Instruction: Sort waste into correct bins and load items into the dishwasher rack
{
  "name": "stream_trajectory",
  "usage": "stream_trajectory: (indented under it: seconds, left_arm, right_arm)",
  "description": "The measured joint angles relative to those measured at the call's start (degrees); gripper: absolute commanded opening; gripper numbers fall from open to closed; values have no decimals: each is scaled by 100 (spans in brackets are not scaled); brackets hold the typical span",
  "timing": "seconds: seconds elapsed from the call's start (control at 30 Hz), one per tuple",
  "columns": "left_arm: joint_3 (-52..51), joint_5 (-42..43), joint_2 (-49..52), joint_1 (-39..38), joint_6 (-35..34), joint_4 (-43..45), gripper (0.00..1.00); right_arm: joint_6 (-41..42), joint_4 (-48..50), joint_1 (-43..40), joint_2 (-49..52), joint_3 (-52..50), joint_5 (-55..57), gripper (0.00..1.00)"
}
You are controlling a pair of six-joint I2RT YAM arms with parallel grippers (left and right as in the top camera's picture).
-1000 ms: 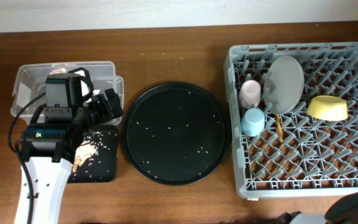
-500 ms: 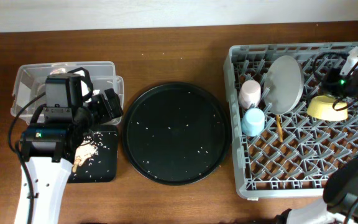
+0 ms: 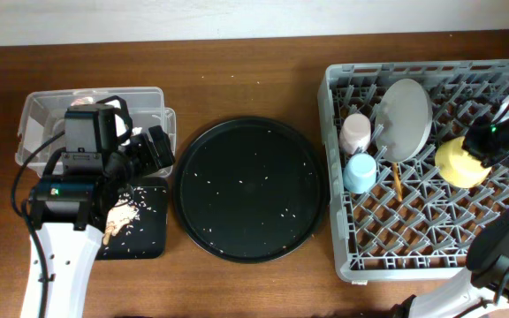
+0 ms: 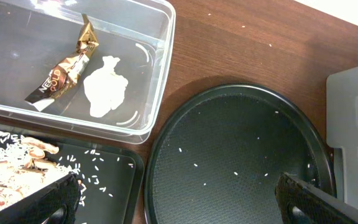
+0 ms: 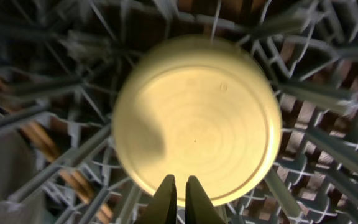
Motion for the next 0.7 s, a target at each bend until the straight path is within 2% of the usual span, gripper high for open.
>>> stream_trajectory:
  seconds: [0.07,0.1,0.13,0.3,0.33,0.37,0.5,0.7]
  left_arm:
    - [0,0,0,0,0,0,100]
    - [0,0,0,0,0,0,100]
    - [0,-2,0,0,0,0,100]
    - [0,-2,0,0,0,0,100]
    - [0,-2,0,0,0,0,100]
    - [0,-2,0,0,0,0,100]
    - [0,-2,0,0,0,0,100]
    - [0,-2,0,0,0,0,100]
  right_arm:
    - [2,-249,0,-63,310,-286,36]
    - [-15,-435,0,-96,490,-487,48]
    - [-2,-671,0,-122,710,-763,54]
    - [-317,-1521,0,-299,1705,-2055,73]
    - [-522,-1711,7,-317,1902,-2376,83]
    - [-704,-1860,33,-372,2083,-2723,98]
    - [-1226,-2041,501,-671,2406,-3191,98]
    - [-1399,-2079,1829,-791,2413,-2688,98]
